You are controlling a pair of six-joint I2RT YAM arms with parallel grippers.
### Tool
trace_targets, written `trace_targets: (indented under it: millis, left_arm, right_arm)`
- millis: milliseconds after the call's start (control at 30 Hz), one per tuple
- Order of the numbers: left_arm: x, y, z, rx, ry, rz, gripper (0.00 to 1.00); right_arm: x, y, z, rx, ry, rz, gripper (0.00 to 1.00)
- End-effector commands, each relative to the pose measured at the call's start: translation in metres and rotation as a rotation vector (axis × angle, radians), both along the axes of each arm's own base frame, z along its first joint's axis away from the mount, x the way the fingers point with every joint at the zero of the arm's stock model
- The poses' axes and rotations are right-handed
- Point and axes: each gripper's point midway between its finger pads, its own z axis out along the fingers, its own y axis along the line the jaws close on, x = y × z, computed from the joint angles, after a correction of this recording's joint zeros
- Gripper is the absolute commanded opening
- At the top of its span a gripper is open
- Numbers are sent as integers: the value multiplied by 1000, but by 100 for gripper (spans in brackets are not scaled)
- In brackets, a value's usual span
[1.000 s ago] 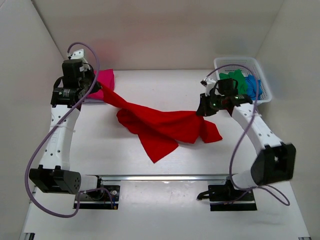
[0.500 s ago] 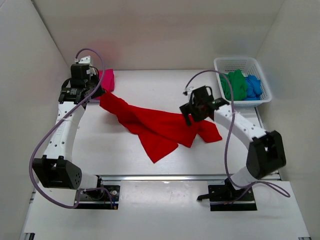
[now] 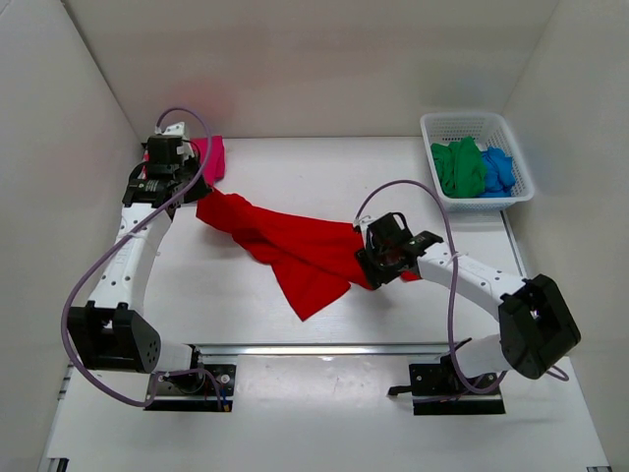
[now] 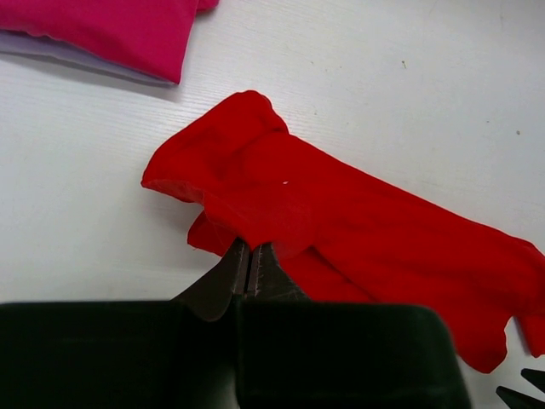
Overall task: Fold and stack the t-shirts
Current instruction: Flatten out the tshirt
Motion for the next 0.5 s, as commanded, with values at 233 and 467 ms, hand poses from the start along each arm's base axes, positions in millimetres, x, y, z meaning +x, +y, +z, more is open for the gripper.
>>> trace_targets:
  millis: [233,467]
  left_arm:
    - [-4,-6,16,-23,-62,-11,0]
    - [-6,1,16,-14,-58,-1,0]
  right_arm:
    - [3,35,-25,78,29,6,58]
    - [-14,17,-53,-13,114,-41,48]
